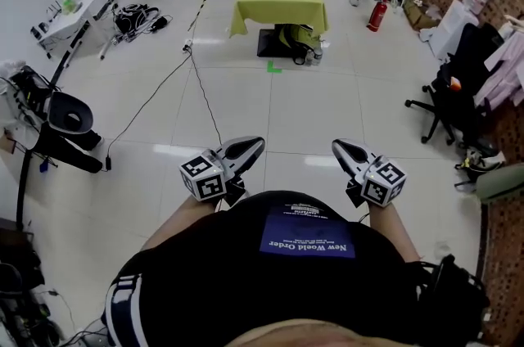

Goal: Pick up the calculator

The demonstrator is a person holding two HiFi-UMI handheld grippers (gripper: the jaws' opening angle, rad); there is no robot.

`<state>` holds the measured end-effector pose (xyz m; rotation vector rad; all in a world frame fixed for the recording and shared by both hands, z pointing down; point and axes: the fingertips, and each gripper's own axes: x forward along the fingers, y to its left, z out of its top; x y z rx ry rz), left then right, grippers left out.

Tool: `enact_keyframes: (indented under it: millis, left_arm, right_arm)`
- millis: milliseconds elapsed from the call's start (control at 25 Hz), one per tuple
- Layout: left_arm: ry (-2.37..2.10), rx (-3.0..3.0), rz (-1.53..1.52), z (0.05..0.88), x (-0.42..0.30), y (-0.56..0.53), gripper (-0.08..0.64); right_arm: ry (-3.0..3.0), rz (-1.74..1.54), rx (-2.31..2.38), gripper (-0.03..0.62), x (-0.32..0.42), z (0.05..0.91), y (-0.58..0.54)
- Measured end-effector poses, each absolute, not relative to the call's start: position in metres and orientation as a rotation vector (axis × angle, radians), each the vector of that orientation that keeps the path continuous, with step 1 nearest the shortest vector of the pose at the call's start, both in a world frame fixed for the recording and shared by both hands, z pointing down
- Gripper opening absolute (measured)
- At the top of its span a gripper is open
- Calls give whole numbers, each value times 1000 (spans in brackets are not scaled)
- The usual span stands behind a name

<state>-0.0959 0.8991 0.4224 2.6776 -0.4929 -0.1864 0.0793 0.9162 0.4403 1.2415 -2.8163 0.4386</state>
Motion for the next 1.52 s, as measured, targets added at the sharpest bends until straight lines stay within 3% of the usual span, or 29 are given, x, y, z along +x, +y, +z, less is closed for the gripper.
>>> enact_keyframes:
  millis: [640,840,1120,1520]
  left_arm:
    - [-485,2718,-222,406,-251,692,6]
    - [-528,2670,-225,418,-274,652,6]
    - [-574,2649,-199,429,-240,597,6]
    - [-763,2647,-234,400,-122,510,6]
  right_arm:
    - [-2839,381,1270,-15,-76,403,722]
    - [-2831,407,1233,-15,-94,406,680]
    - [-2855,451,1181,-15,-61,423,621]
    - [-2942,371,969,-15,58,405,512]
